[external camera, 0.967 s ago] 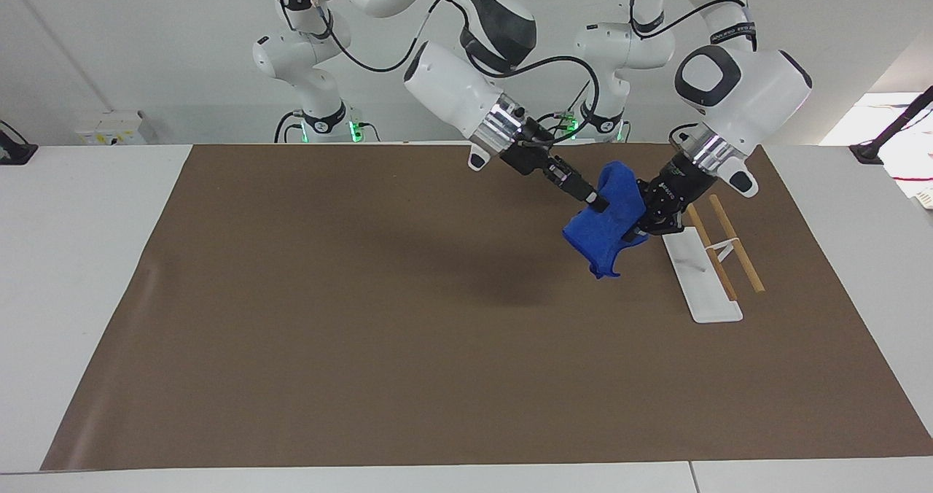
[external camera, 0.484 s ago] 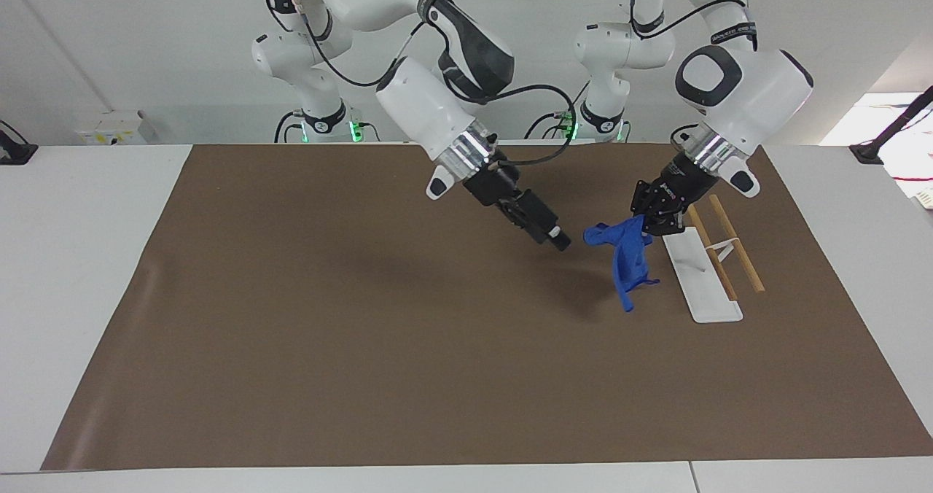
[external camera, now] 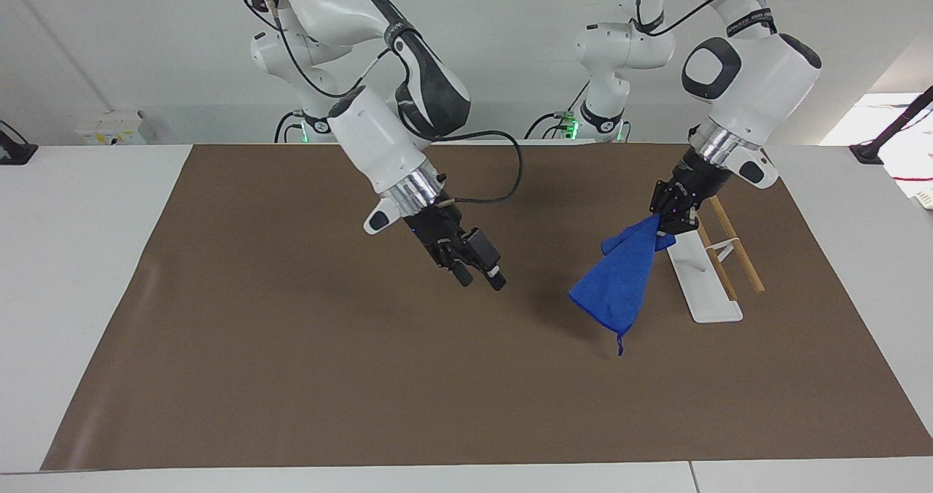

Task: Right arm passes towel to left arm to hang
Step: 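Drape the towel over the wooden rack with the left gripper while the right gripper retracts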

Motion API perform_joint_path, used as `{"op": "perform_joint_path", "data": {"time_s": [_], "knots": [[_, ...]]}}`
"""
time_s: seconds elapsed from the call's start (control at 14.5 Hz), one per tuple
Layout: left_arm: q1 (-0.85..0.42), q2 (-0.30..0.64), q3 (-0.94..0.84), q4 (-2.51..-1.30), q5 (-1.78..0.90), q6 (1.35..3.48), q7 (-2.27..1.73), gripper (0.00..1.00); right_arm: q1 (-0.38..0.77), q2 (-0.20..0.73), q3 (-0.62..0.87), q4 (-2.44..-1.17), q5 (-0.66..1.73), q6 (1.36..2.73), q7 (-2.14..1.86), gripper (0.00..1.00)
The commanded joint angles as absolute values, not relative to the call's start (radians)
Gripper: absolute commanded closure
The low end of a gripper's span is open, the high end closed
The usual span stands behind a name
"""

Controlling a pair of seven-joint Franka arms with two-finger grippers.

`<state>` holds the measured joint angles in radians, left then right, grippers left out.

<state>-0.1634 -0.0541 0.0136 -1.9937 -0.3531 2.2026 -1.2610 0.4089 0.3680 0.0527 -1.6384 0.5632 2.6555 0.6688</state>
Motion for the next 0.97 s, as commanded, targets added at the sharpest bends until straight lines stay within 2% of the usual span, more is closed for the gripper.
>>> {"op": "perform_joint_path", "data": {"time_s": [0.0, 0.21, 0.48, 0.69, 0.9], "knots": [[-0.16, -0.051, 0.021, -1.962, -0.192, 2.123, -1.133, 1.0, 0.348, 0.313, 0.064, -1.7, 0.444, 2.576, 0.553, 0.0], [-0.161, -0.055, 0.023, -1.957, 0.018, 2.066, -0.981, 1.0, 0.296, 0.305, 0.063, -1.698, 0.388, 2.478, 0.476, 0.0], [-0.135, -0.057, 0.025, -1.956, 0.188, 2.06, -0.847, 1.0, 0.198, 0.278, 0.064, -1.695, 0.188, 2.257, 0.315, 0.0], [-0.107, -0.055, 0.023, -1.956, 0.332, 2.082, -0.805, 1.0, 0.121, 0.244, 0.066, -1.692, 0.039, 2.119, 0.279, 0.0], [-0.075, -0.052, 0.023, -1.957, 0.383, 2.121, -0.805, 1.0, 0.06, 0.187, 0.064, -1.681, 0.023, 1.967, 0.22, 0.0]]}}
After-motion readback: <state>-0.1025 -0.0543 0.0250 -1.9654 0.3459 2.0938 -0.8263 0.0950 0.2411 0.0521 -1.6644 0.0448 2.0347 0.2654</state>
